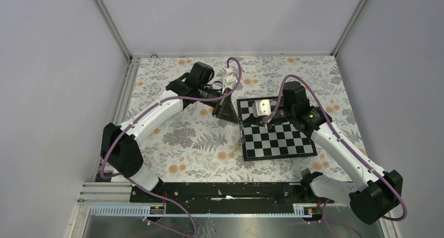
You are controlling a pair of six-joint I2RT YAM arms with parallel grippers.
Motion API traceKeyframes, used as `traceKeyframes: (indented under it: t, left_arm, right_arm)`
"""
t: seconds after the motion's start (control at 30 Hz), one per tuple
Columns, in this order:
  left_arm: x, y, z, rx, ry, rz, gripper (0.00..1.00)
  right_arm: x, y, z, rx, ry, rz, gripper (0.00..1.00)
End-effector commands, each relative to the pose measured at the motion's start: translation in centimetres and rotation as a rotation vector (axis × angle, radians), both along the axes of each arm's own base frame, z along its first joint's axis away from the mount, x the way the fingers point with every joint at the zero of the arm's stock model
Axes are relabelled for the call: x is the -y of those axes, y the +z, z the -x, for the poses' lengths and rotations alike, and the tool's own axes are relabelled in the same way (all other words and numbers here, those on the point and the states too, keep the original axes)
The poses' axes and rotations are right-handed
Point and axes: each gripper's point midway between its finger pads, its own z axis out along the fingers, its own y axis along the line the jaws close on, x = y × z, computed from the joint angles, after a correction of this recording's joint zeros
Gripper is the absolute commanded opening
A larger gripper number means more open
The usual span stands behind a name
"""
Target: Put the keys on the keyring
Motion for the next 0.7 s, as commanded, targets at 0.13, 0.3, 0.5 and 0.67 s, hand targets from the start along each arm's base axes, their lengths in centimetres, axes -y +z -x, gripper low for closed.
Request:
traceKeyframes:
  t: [0.13,0.3,0.5,0.67]
  left_arm:
    - [0.62,0.01,-0.55,0.041,-0.009,0.035,0.0]
    - [0.66,-0.06,-0.7,0.042,-0.003,0.03,0.0]
    - [0.75,0.08,-0.75,0.037,-0.002,0.033,0.0]
    - [0.71,0.22,-0.57,0.035,-0.01,0.04,0.0]
  right_arm:
    - [-0.69,2.18,1.07,0.031,0.058,-0.065,0.0]
    - [-0.76,2.24,1.06,0.024,0.057,-0.068,0.0]
    - [-0.85,2.2,0.98,0.015,0.055,-0.071,0.0]
    - [-0.81,1.94,0.59,0.017,0.035,-0.063,0.0]
